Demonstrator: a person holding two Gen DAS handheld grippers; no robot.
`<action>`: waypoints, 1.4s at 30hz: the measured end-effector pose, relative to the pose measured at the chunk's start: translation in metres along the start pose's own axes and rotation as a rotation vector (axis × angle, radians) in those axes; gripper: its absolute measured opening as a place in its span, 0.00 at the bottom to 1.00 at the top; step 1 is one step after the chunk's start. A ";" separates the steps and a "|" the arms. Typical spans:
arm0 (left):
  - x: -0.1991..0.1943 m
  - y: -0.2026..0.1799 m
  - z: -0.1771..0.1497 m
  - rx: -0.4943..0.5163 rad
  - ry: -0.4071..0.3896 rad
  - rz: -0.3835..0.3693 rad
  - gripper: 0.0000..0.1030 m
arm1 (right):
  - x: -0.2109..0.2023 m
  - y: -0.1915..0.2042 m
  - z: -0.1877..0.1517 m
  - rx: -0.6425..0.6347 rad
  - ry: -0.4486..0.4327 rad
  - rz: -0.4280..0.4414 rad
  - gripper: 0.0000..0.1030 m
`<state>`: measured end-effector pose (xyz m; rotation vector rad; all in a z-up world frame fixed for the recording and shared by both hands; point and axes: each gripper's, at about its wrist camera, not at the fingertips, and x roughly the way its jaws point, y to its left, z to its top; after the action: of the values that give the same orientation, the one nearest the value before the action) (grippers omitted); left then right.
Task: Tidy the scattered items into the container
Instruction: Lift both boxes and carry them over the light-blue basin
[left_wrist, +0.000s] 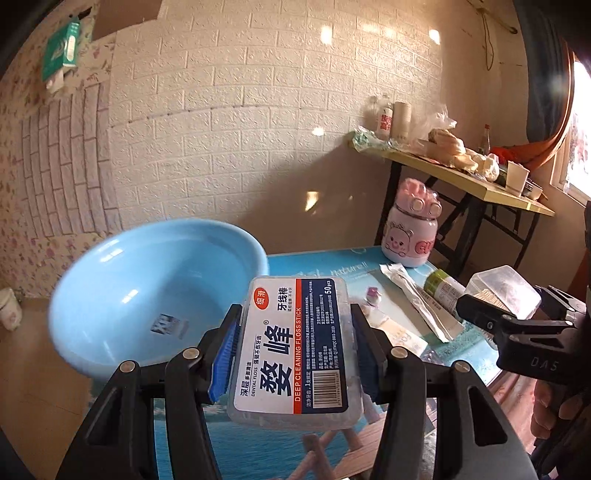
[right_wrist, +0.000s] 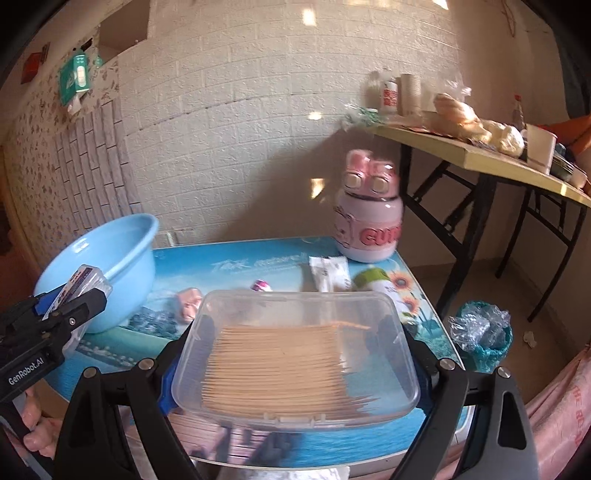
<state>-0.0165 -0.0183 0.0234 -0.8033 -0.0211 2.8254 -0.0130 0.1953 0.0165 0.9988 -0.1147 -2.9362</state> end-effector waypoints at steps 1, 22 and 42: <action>-0.004 0.003 0.004 -0.001 -0.005 0.010 0.51 | -0.002 0.007 0.004 -0.014 -0.002 0.012 0.90; -0.011 0.112 0.057 -0.069 0.002 0.207 0.51 | 0.026 0.155 0.084 -0.220 -0.016 0.219 0.90; 0.071 0.156 0.024 -0.083 0.156 0.267 0.52 | 0.107 0.207 0.085 -0.269 0.087 0.201 0.90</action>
<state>-0.1176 -0.1561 -0.0036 -1.1203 -0.0078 3.0141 -0.1471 -0.0128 0.0357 1.0062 0.1679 -2.6336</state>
